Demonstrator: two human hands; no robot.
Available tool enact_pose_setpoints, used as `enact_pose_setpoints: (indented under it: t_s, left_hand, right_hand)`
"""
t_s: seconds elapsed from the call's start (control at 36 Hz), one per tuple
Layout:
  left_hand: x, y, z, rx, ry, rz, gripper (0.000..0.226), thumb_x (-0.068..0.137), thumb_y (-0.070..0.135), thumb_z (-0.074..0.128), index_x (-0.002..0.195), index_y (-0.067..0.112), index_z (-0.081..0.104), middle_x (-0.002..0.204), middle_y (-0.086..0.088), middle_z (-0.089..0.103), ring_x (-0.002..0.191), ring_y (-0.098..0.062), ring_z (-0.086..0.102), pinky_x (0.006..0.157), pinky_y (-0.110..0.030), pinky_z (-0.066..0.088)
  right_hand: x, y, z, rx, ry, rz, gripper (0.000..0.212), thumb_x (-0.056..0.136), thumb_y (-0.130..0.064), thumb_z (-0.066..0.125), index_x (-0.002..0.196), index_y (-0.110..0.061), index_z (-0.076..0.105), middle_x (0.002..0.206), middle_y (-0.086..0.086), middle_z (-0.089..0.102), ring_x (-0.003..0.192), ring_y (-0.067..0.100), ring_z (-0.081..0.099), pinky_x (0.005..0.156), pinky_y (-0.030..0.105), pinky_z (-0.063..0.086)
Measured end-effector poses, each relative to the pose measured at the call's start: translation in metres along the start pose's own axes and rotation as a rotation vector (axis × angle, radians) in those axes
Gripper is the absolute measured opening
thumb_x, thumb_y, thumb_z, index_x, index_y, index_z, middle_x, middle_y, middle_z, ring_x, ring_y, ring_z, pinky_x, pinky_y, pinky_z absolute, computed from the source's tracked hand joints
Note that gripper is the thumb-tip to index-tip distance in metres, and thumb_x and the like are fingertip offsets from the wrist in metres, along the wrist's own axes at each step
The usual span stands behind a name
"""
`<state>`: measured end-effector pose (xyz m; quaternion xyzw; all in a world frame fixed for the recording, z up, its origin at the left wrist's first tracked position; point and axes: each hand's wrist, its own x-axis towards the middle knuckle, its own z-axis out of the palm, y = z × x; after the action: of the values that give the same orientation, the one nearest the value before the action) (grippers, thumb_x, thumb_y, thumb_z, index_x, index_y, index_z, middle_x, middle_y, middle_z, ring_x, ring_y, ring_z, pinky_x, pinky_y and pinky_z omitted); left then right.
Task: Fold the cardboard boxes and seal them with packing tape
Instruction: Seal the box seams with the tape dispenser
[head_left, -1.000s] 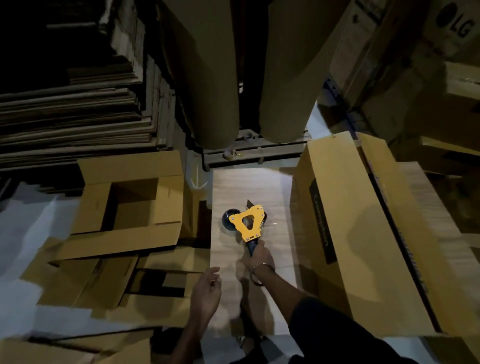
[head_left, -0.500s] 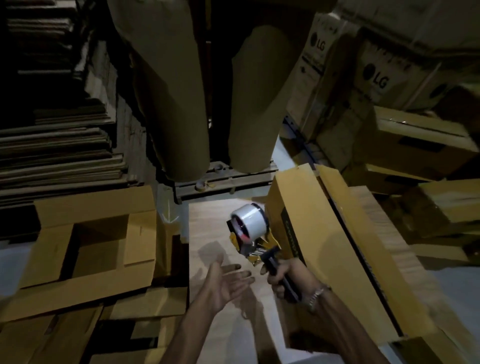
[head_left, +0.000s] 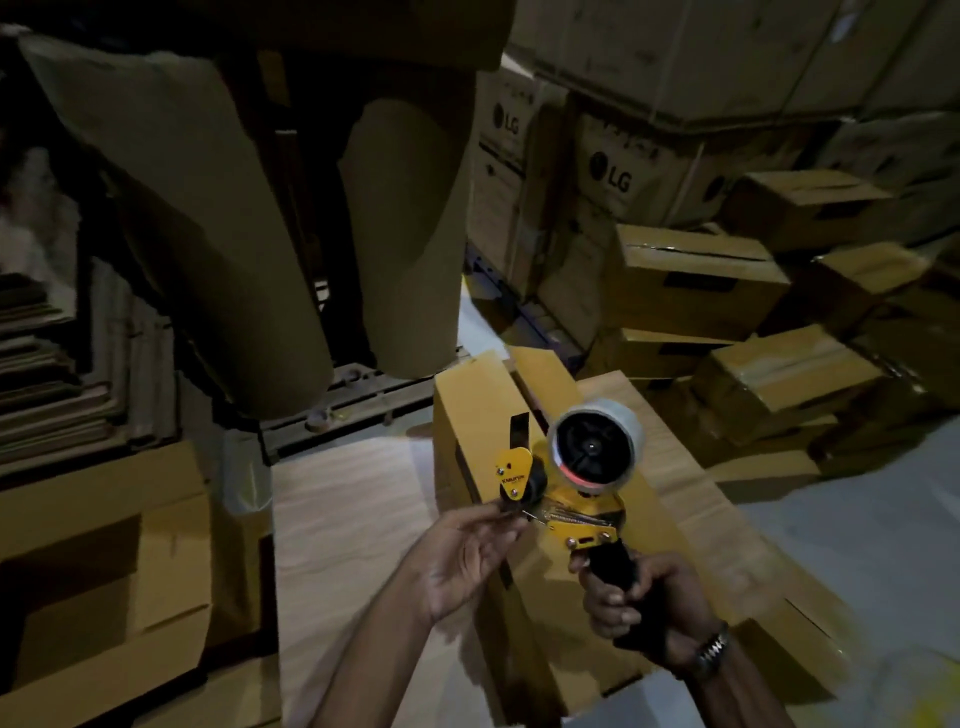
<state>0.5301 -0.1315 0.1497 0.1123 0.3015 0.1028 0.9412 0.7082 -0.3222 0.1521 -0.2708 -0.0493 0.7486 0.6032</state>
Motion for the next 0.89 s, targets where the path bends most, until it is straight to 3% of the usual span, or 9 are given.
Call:
enact_pose_setpoints:
  t_s: [0.06,0.19,0.31,0.47,0.56,0.61,0.75,0.81,0.89]
  left_hand:
    - [0.006,-0.009,0.012,0.101,0.016,0.005,0.030,0.087,-0.008,0.067,0.116,-0.014,0.071,0.117,-0.032,0.071,0.084,-0.029,0.079,0.067,-0.029,0.065]
    - [0.025,-0.026,0.042,0.270,0.092,0.033,0.025,0.077,-0.010,0.076,0.102,-0.006,0.078,0.113,-0.028,0.074,0.082,-0.023,0.079,0.064,-0.024,0.063]
    - [0.041,-0.039,0.065,0.449,0.130,0.021,0.028,0.085,-0.008,0.074,0.113,-0.002,0.074,0.112,-0.022,0.076,0.080,-0.021,0.078,0.067,-0.027,0.064]
    - [0.070,-0.051,0.087,0.706,0.213,0.019,0.023,0.092,-0.011,0.067,0.114,-0.008,0.073,0.112,-0.029,0.073,0.085,-0.024,0.075,0.068,-0.030,0.063]
    - [0.079,-0.050,0.101,0.819,0.245,0.063,0.022,0.094,-0.013,0.060,0.086,0.002,0.074,0.078,-0.015,0.071,0.066,-0.016,0.071,0.060,-0.027,0.061]
    - [0.086,-0.045,0.109,0.895,0.292,0.109,0.032,0.095,-0.008,0.060,0.075,0.011,0.074,0.077,-0.013,0.071,0.067,-0.016,0.073,0.062,-0.028,0.063]
    - [0.109,-0.015,0.107,0.986,0.364,0.182,0.024,0.102,0.000,0.056,0.089,0.013,0.072,0.094,-0.014,0.076,0.087,-0.022,0.077,0.087,-0.039,0.064]
    - [0.115,-0.001,0.109,1.008,0.371,0.186,0.024,0.103,0.001,0.053,0.096,0.015,0.071,0.092,-0.011,0.076,0.085,-0.020,0.076,0.084,-0.037,0.065]
    - [0.124,0.024,0.112,1.046,0.354,0.179,0.022,0.102,-0.003,0.052,0.112,0.012,0.065,0.082,-0.009,0.072,0.071,-0.019,0.073,0.066,-0.030,0.062]
  right_hand:
    - [-0.014,-0.009,-0.008,-0.004,-0.030,-0.028,0.059,0.075,0.000,0.032,0.130,0.012,0.050,0.082,0.013,0.047,0.060,0.022,0.041,0.060,0.035,0.028]
    - [-0.048,-0.045,-0.032,-0.078,-0.084,-0.023,0.057,0.077,0.003,0.036,0.131,0.013,0.050,0.084,0.013,0.051,0.060,0.021,0.048,0.060,0.033,0.033]
    - [-0.074,-0.071,-0.052,-0.134,-0.099,0.014,0.051,0.074,0.005,0.051,0.124,0.014,0.056,0.078,0.014,0.047,0.051,0.020,0.047,0.054,0.030,0.041]
    - [-0.090,-0.091,-0.071,-0.221,0.037,-0.001,0.058,0.055,0.007,0.073,0.111,0.016,0.062,0.070,0.014,0.041,0.040,0.017,0.035,0.044,0.025,0.033]
    - [-0.084,-0.087,-0.077,-0.335,0.087,-0.004,0.055,0.063,-0.001,0.086,0.112,0.012,0.062,0.066,0.010,0.039,0.041,0.016,0.035,0.045,0.027,0.024]
    - [-0.076,-0.081,-0.079,-0.446,0.151,-0.035,0.050,0.074,-0.014,0.090,0.109,0.004,0.060,0.064,0.008,0.038,0.043,0.014,0.036,0.046,0.027,0.024]
    - [-0.046,-0.074,-0.073,-0.753,0.279,-0.188,0.044,0.081,-0.042,0.085,0.101,-0.008,0.067,0.071,0.007,0.061,0.059,0.021,0.054,0.058,0.029,0.044]
    - [-0.033,-0.073,-0.068,-0.756,0.316,-0.227,0.040,0.083,-0.038,0.085,0.108,-0.010,0.073,0.092,0.008,0.076,0.078,0.024,0.069,0.070,0.031,0.054]
    - [-0.011,-0.072,-0.063,-0.767,0.311,-0.248,0.046,0.083,-0.038,0.085,0.119,-0.012,0.075,0.115,0.009,0.078,0.106,0.023,0.074,0.088,0.038,0.059]
